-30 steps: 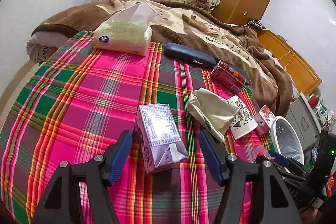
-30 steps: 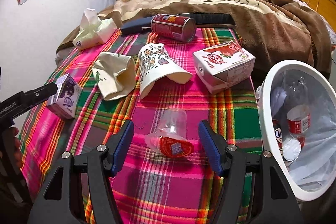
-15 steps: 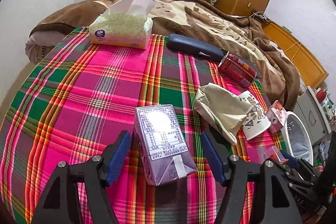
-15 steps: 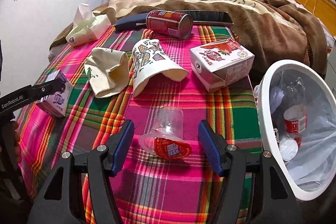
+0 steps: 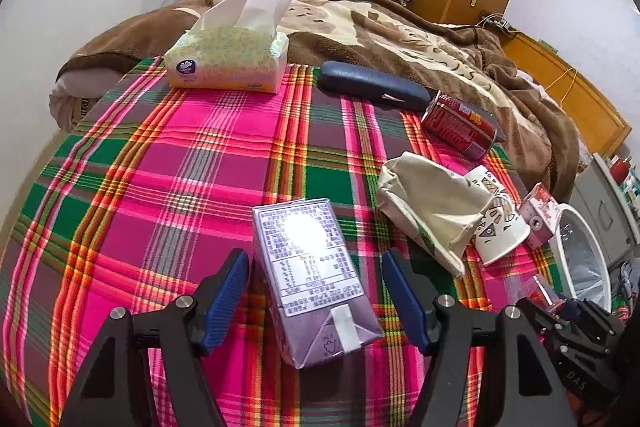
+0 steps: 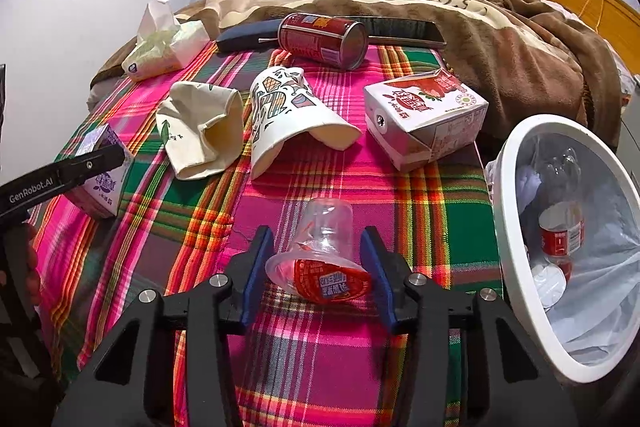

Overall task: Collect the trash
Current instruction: 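Grasp the purple juice box with the left tool while the right tool grasps the clear red-label cup, then carry the juice box with left and clear cup with right over the bin, then open the left tool dropping the juice box while the right tool drops the cup into the bin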

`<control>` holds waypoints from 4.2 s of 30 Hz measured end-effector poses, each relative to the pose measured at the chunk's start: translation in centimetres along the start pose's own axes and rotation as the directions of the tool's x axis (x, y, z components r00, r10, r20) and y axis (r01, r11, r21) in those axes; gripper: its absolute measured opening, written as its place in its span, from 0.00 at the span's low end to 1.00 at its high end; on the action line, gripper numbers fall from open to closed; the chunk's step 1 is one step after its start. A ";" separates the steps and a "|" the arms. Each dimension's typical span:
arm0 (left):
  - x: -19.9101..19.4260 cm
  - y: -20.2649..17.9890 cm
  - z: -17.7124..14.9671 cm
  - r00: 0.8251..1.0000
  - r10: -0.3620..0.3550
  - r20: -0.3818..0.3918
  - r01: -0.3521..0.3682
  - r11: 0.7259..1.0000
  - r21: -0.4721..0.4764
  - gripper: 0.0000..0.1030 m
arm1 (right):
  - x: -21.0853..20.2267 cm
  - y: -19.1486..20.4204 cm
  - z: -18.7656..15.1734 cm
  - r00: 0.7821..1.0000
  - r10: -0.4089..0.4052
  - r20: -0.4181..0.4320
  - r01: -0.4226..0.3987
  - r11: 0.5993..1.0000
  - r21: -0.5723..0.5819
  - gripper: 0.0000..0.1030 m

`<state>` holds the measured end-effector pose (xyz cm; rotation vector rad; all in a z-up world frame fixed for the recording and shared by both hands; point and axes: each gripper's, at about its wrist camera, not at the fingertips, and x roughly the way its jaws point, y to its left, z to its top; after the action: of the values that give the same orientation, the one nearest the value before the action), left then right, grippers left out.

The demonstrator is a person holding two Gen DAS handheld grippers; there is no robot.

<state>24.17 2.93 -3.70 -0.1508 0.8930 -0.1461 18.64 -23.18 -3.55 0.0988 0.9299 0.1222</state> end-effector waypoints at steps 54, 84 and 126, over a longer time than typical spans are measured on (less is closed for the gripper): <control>-6.2 -6.8 -1.4 0.994 -0.081 0.077 0.072 0.990 0.121 0.39 | -5.2 -3.6 -0.8 0.991 0.023 0.135 -0.037 0.993 0.108 0.45; -7.3 -21.2 -2.4 0.968 -0.247 0.050 0.217 0.918 0.331 0.39 | -10.1 -13.1 -2.1 0.969 -0.114 0.220 0.057 0.967 0.249 0.45; -1.2 -33.5 -5.0 0.927 -0.353 -0.128 0.373 0.832 0.411 0.58 | -7.4 -22.1 -1.8 0.988 -0.120 0.097 0.086 0.949 0.304 0.60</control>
<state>17.35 -29.96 0.53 0.0994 0.8510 -0.7031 14.20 -46.08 -1.75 0.3345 0.8321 -0.1221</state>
